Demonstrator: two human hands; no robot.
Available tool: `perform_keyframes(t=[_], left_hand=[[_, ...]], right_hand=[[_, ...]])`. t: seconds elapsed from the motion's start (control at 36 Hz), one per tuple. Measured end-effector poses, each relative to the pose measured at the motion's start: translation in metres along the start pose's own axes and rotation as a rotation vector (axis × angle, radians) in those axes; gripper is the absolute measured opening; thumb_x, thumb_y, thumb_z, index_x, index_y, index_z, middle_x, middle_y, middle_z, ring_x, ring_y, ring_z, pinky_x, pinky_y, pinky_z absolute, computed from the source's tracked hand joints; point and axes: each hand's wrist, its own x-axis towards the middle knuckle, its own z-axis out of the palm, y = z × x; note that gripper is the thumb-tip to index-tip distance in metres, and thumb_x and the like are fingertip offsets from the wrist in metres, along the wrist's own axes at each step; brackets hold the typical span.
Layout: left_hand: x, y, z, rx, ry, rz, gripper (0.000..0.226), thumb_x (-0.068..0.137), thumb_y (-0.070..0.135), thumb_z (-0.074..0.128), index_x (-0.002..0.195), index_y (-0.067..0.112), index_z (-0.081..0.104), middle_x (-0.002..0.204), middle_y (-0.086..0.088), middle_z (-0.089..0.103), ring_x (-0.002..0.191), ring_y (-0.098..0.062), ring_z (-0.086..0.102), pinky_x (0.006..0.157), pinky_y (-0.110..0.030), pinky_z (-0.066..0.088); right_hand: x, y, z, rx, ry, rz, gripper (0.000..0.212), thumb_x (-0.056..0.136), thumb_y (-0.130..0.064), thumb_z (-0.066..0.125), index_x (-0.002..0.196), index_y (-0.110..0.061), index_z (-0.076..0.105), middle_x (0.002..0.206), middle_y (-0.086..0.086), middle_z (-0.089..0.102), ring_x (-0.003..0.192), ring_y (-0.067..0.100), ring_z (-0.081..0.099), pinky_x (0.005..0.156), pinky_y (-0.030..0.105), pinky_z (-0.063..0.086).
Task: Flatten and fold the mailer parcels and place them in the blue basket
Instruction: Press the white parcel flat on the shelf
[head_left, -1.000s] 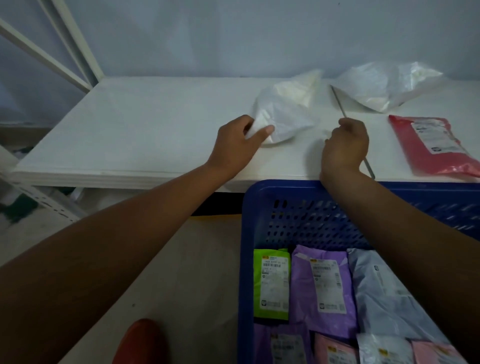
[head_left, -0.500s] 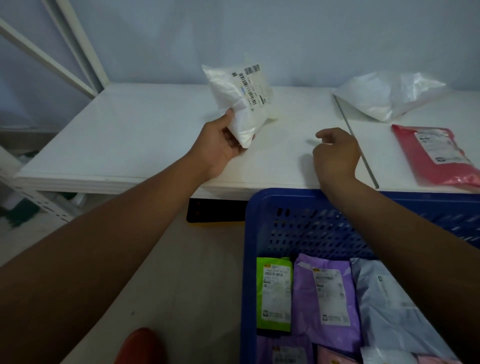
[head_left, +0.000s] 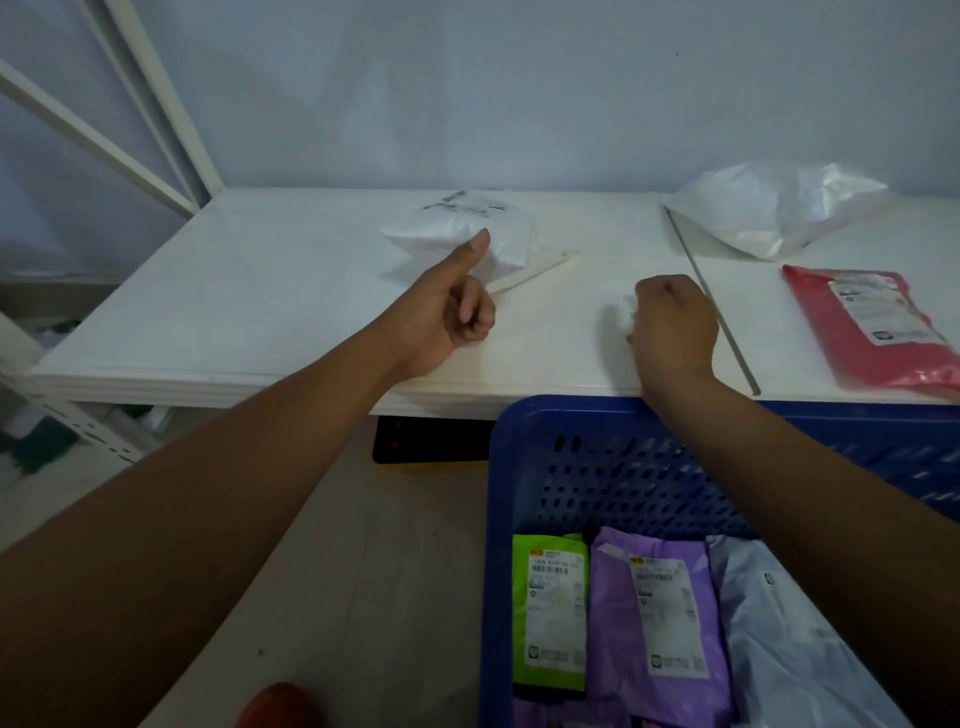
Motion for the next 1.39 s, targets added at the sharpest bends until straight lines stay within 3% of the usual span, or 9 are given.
perform_keyframes(t=[0.11, 0.33, 0.53, 0.69, 0.89, 0.97, 1.11, 1.22, 1.39], left_hand=[[-0.002, -0.005, 0.010, 0.109, 0.094, 0.074, 0.066, 0.084, 0.060, 0.060, 0.043, 0.010, 0.044, 0.057, -0.010, 0.058, 0.057, -0.017, 0.053, 0.067, -0.030, 0.043], [-0.003, -0.003, 0.017, 0.232, 0.194, 0.127, 0.069, 0.088, 0.059, 0.061, 0.047, 0.005, 0.051, 0.062, -0.019, 0.063, 0.046, -0.025, 0.046, 0.042, -0.025, 0.037], [-0.001, -0.003, 0.016, 0.188, 0.202, 0.086, 0.031, 0.091, 0.031, 0.070, 0.079, 0.002, 0.064, 0.082, -0.017, 0.071, 0.041, -0.022, 0.047, 0.040, -0.025, 0.035], [0.001, -0.005, 0.013, 0.070, 0.291, 0.100, 0.013, 0.095, 0.015, 0.060, 0.098, 0.004, 0.056, 0.085, -0.020, 0.064, 0.048, -0.023, 0.055, 0.038, -0.025, 0.039], [0.005, -0.007, 0.010, -0.061, 0.338, 0.092, 0.006, 0.093, 0.008, 0.054, 0.098, 0.005, 0.054, 0.074, -0.014, 0.063, 0.046, -0.023, 0.048, 0.040, -0.023, 0.033], [0.004, -0.005, 0.004, -0.167, 0.280, 0.052, 0.008, 0.090, 0.010, 0.048, 0.091, 0.005, 0.054, 0.067, -0.007, 0.057, 0.040, -0.014, 0.035, 0.035, -0.018, 0.023], [0.003, 0.000, -0.011, -0.353, 0.168, -0.024, 0.033, 0.086, 0.014, 0.039, 0.054, 0.015, 0.048, 0.056, -0.001, 0.042, 0.038, -0.009, 0.026, 0.033, -0.018, 0.012], [0.005, 0.001, -0.017, -0.376, 0.109, -0.086, 0.029, 0.085, 0.016, 0.037, 0.057, 0.014, 0.043, 0.053, 0.000, 0.036, 0.037, -0.008, 0.022, 0.032, -0.016, 0.010], [0.009, 0.004, -0.016, -0.274, 0.031, -0.135, 0.024, 0.087, 0.017, 0.037, 0.064, 0.014, 0.039, 0.053, 0.000, 0.036, 0.036, -0.007, 0.023, 0.030, -0.016, 0.013]], right_hand=[[0.000, 0.001, 0.000, 0.026, 0.014, 0.011, 0.017, 0.091, -0.022, 0.045, 0.082, -0.024, 0.059, 0.087, -0.005, 0.062, 0.086, 0.016, 0.059, 0.091, 0.048, 0.055], [-0.001, 0.001, -0.001, 0.028, -0.006, -0.004, 0.017, 0.090, -0.020, 0.046, 0.089, -0.016, 0.062, 0.090, -0.001, 0.063, 0.082, 0.015, 0.058, 0.086, 0.044, 0.055], [0.001, 0.002, -0.001, 0.032, 0.007, 0.007, 0.017, 0.087, -0.020, 0.046, 0.086, -0.018, 0.063, 0.094, 0.001, 0.066, 0.087, 0.018, 0.062, 0.088, 0.048, 0.057], [0.002, 0.001, -0.002, 0.079, 0.035, 0.033, 0.019, 0.092, -0.017, 0.044, 0.083, -0.023, 0.059, 0.091, -0.002, 0.063, 0.084, 0.016, 0.060, 0.089, 0.045, 0.057], [0.001, 0.001, -0.003, 0.265, 0.070, 0.062, 0.013, 0.097, -0.012, 0.045, 0.102, -0.016, 0.056, 0.087, -0.009, 0.052, 0.075, 0.008, 0.052, 0.077, 0.025, 0.057], [0.003, 0.001, -0.003, 0.326, 0.083, 0.073, 0.010, 0.095, -0.015, 0.047, 0.096, -0.023, 0.054, 0.088, -0.010, 0.050, 0.079, 0.009, 0.050, 0.084, 0.029, 0.052], [0.007, 0.000, -0.011, 0.579, 0.092, 0.126, 0.013, 0.096, -0.019, 0.051, 0.106, -0.020, 0.059, 0.101, -0.005, 0.052, 0.094, 0.010, 0.050, 0.092, 0.028, 0.048], [0.010, 0.001, -0.016, 0.699, 0.059, 0.194, 0.034, 0.091, -0.028, 0.058, 0.122, -0.016, 0.063, 0.114, 0.000, 0.061, 0.105, 0.014, 0.059, 0.083, 0.025, 0.051], [0.003, -0.001, -0.011, 0.602, -0.170, 0.151, 0.033, 0.085, -0.027, 0.063, 0.118, -0.025, 0.067, 0.130, 0.006, 0.063, 0.115, 0.019, 0.061, 0.103, 0.039, 0.050]])
